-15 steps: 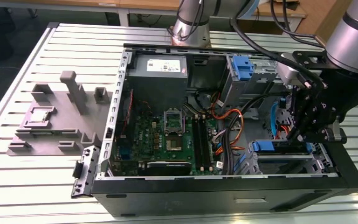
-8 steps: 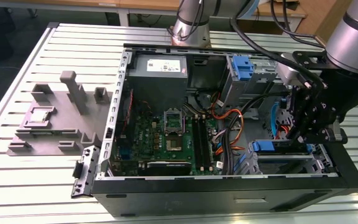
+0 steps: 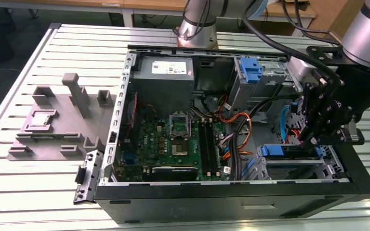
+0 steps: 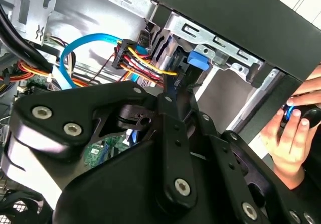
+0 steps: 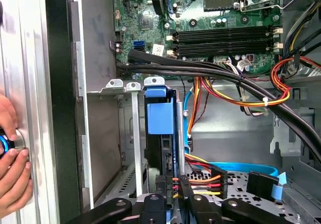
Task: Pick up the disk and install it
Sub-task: 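Insert the first disk wire, then insert the second disk wire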
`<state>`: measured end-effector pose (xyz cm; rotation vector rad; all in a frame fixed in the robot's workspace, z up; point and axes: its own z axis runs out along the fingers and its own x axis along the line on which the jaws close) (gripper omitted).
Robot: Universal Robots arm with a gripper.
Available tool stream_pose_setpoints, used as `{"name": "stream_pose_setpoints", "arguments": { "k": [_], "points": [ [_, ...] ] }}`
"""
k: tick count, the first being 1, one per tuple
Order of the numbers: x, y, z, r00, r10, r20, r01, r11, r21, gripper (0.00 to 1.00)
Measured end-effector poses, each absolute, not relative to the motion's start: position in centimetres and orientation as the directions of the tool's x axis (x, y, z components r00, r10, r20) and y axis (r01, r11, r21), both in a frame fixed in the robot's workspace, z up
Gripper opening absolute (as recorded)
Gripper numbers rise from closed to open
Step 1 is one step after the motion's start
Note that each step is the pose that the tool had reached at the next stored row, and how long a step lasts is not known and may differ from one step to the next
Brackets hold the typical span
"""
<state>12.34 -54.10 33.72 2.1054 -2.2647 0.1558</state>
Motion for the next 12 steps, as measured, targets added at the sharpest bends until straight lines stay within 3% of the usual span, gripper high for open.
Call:
{"name": "stream_pose_setpoints", "arguments": {
  "k": [3, 4, 12],
  "points": [
    [12.34, -54.10, 33.82, -0.074, -0.992, 0.101, -0.997, 0.071, -0.041, 0.23],
    [12.34, -54.10, 33.82, -0.074, -0.992, 0.101, -0.997, 0.071, -0.041, 0.10],
    [12.34, -54.10, 33.84, -0.074, -0.992, 0.102, -0.997, 0.071, -0.040, 0.10]
  ]
}}
